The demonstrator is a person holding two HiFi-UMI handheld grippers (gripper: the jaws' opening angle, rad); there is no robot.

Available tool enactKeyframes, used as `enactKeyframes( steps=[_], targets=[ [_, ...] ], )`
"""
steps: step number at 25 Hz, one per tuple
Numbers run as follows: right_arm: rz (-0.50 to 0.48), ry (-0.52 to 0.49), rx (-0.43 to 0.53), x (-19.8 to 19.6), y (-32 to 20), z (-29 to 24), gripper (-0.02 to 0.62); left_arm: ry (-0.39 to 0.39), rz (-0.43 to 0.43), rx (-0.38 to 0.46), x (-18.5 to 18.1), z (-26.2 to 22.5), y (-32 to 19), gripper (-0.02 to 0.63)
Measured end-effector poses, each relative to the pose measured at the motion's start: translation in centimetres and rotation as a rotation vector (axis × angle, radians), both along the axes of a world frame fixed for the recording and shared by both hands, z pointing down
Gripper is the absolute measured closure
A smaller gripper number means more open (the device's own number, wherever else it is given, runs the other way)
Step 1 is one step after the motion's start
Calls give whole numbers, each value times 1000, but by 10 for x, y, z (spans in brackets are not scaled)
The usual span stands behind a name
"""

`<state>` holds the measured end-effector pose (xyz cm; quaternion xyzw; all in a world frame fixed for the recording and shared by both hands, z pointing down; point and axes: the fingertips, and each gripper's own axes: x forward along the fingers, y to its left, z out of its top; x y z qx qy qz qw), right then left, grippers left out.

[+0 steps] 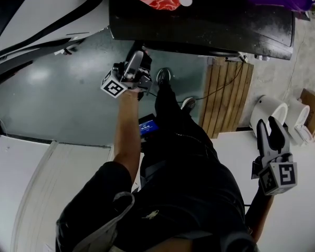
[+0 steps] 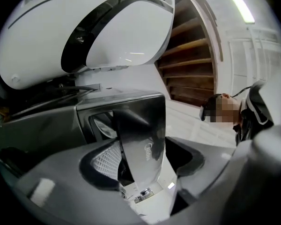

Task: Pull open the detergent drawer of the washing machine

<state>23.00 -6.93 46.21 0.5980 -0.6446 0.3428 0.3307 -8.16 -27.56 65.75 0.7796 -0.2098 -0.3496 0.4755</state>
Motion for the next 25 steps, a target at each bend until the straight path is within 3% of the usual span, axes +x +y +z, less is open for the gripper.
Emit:
enactKeyframes(
  steps=[3, 6, 11, 15, 17, 19, 25],
  targets=[
    [-11, -6, -3, -2, -2, 2, 450, -6, -12, -15, 0, 5, -4, 284],
    [-16, -12, 6, -8, -7, 1, 449, 33, 20, -1, 17, -3, 3, 251],
    [-15, -27, 3, -12, -4, 3, 449, 5, 31, 5, 41, -10, 0, 191],
    [-17, -34, -15, -11, 5, 10, 450, 137, -25, -7, 40, -18, -8, 191],
    [-15, -32, -27, -11, 9, 14, 449, 168, -35, -9, 41, -20, -10, 222],
    [-12, -27, -29, -10, 12, 15, 449, 145, -17, -6, 41, -16, -10, 270],
    [9, -18, -27, -4, 16, 17, 451, 56, 23, 0, 28, -9, 27, 301]
  ],
)
